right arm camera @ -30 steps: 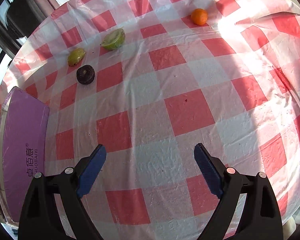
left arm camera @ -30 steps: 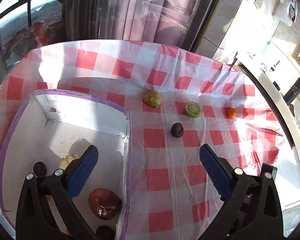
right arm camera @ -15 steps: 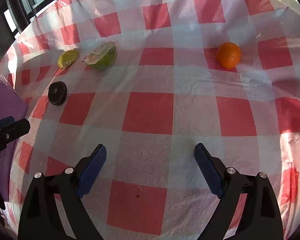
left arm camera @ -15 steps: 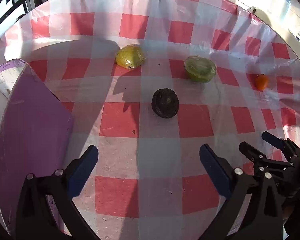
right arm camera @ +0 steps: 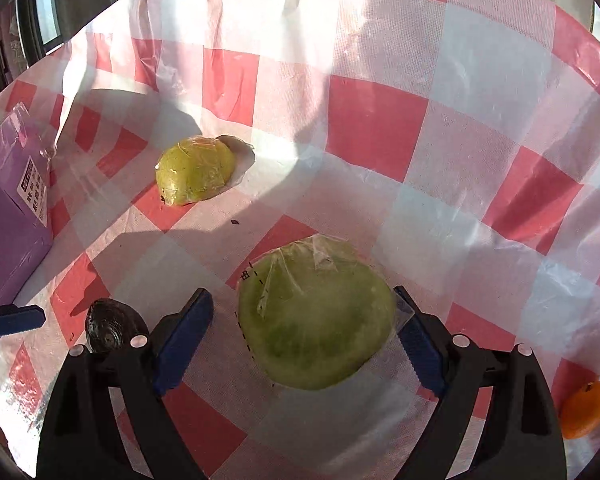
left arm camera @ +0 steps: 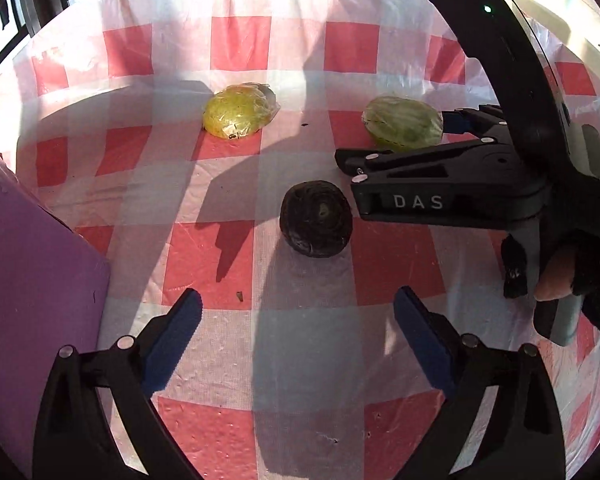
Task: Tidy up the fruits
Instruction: 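Grasp the green wrapped pomelo with the right tool while the left tool grasps the dark passion fruit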
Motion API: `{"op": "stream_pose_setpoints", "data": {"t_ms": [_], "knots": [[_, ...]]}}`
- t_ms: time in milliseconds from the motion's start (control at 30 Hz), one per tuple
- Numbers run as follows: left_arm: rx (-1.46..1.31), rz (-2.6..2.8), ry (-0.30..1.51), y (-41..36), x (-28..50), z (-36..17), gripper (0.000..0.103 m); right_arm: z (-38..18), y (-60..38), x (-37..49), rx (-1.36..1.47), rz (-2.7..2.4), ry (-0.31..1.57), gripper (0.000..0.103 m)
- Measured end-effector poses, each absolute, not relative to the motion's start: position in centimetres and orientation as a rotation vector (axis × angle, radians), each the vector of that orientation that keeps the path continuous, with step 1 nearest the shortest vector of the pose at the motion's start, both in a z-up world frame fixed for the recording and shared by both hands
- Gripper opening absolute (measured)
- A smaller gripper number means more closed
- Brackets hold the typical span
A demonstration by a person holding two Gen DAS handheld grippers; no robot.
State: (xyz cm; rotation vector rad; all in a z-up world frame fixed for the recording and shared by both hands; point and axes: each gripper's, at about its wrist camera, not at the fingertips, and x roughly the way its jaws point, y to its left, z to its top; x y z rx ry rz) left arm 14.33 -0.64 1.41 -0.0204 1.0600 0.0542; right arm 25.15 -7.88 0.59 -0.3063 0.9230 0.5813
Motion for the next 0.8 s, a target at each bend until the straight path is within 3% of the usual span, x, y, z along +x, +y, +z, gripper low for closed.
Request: {"op": "stream_pose_setpoints", "data": {"t_ms": [67,167,333,433,500,800], "knots": [[-0.024,0.031,1.06,-0.8,15.0,1.3,0.09,0.8,-8.1,25.3,-0.297,0.587,0.902,0.058],[-0.035,0.011,1.068,-0.8,16.2,0.9,0.081,1.1,-9.5,25.1,-0.239,0.557,0.907,0.058],[-0.025,0.024,1.047,-1.0,18.1,0.7,0.075,1.4,-14.4,22.3,-0.074,0.464,0.928,0.058],[0.0,0.025,1.032,-1.2,18.8,0.8,0.06,1.5,-16.7,20.0,-0.02,0.419,0.933,0.058],[-0.004,0.032,1.027,-1.1,19.1,1.0,0.039,1.5,-17.5,18.5,0.004,0.401,0.936,0.058],[0.003,-0.026,1.068,-3.1,15.4,1.5,0.039,1.9,-19.9,12.9,0.044,0.329,0.958,0.058]]}}
